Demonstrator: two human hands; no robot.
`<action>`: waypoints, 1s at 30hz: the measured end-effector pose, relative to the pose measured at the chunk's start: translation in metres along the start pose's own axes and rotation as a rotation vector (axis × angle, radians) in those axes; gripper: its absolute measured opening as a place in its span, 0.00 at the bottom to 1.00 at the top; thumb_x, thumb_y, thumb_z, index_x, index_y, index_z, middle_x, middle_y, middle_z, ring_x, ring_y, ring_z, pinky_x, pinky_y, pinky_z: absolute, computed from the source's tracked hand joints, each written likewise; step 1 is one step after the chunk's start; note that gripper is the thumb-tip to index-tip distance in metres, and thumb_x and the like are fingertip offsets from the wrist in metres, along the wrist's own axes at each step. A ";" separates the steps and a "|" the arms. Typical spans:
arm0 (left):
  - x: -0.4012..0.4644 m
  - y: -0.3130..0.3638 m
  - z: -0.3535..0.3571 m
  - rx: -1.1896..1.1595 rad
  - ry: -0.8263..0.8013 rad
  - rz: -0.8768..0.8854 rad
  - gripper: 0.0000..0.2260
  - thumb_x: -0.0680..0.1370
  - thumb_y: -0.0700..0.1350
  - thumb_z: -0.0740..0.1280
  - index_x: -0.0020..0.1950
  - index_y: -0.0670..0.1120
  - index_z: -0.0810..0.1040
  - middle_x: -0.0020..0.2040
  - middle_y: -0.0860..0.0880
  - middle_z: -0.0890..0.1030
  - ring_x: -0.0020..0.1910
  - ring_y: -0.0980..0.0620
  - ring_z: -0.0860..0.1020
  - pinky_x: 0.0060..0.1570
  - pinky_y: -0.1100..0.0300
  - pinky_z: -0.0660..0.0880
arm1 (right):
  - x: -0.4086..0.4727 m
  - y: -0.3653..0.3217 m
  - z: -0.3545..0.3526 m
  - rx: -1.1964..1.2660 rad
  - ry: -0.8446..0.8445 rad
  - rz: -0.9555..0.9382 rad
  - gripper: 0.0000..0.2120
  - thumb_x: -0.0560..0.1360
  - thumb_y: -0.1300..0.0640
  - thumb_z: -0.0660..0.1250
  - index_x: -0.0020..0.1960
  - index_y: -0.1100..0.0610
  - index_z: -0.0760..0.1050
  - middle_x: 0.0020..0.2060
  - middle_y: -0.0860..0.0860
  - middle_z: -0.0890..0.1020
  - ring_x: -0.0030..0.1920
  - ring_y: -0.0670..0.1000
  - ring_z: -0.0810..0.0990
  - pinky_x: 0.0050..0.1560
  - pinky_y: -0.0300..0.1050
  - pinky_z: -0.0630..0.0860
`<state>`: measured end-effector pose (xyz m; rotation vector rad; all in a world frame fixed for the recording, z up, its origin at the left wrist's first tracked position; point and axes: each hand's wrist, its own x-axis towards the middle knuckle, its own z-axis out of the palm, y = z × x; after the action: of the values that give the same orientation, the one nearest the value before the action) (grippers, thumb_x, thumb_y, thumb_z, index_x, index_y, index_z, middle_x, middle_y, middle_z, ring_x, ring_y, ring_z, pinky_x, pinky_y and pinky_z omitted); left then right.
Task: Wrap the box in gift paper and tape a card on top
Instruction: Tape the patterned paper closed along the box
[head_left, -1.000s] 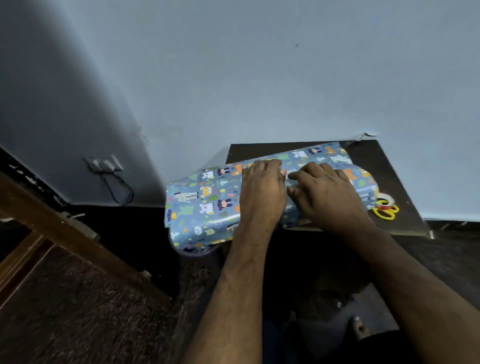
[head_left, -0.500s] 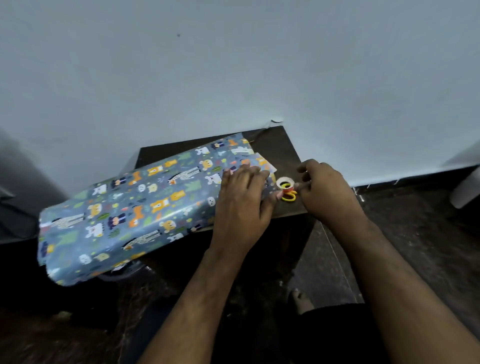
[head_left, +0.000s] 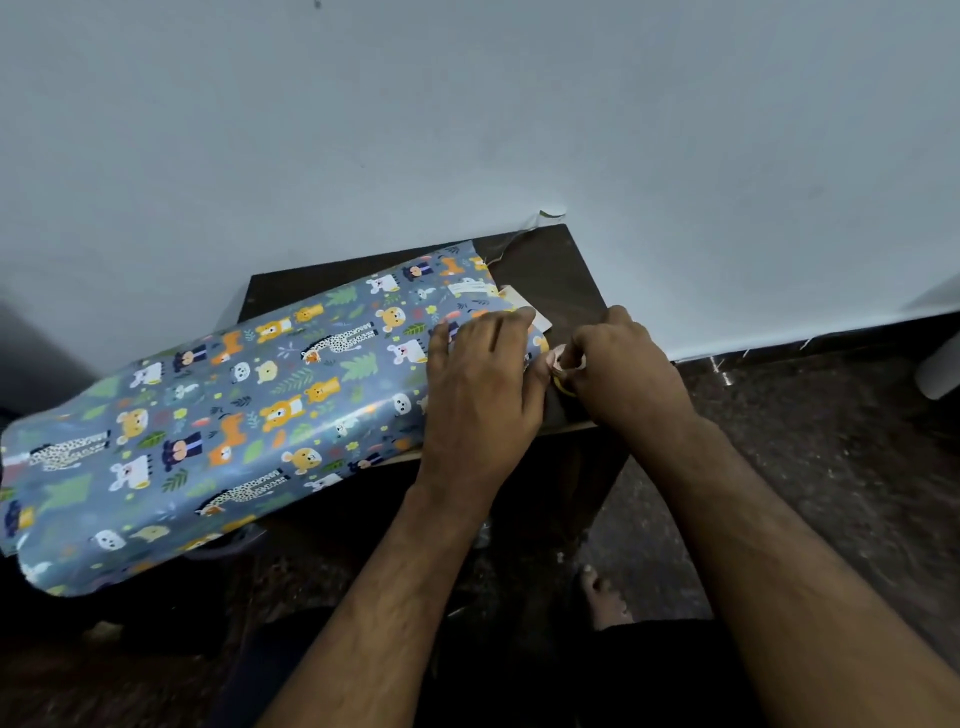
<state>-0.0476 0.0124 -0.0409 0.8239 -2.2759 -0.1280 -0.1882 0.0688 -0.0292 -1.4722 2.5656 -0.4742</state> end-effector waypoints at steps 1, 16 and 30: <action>-0.001 -0.001 -0.001 -0.028 -0.002 0.001 0.16 0.81 0.48 0.66 0.66 0.44 0.78 0.59 0.46 0.81 0.61 0.44 0.77 0.70 0.38 0.67 | -0.001 0.001 0.001 0.000 0.007 0.003 0.09 0.78 0.53 0.72 0.55 0.55 0.81 0.57 0.57 0.71 0.58 0.59 0.75 0.48 0.50 0.74; 0.015 -0.007 -0.027 -1.040 0.076 -0.525 0.22 0.82 0.56 0.61 0.74 0.48 0.72 0.63 0.48 0.82 0.59 0.48 0.83 0.57 0.49 0.81 | -0.014 -0.045 -0.007 0.597 0.509 -0.264 0.05 0.77 0.56 0.73 0.53 0.52 0.82 0.45 0.46 0.76 0.43 0.40 0.77 0.41 0.29 0.69; 0.015 -0.010 -0.033 -1.584 -0.117 -0.735 0.19 0.82 0.56 0.62 0.65 0.44 0.79 0.58 0.43 0.85 0.56 0.42 0.83 0.56 0.45 0.79 | -0.019 -0.056 -0.010 0.706 0.516 -0.357 0.05 0.81 0.55 0.69 0.55 0.49 0.76 0.46 0.45 0.80 0.44 0.45 0.78 0.43 0.30 0.69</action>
<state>-0.0293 0.0000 -0.0107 0.6137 -1.1322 -1.9669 -0.1352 0.0609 -0.0015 -1.6400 2.0229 -1.7855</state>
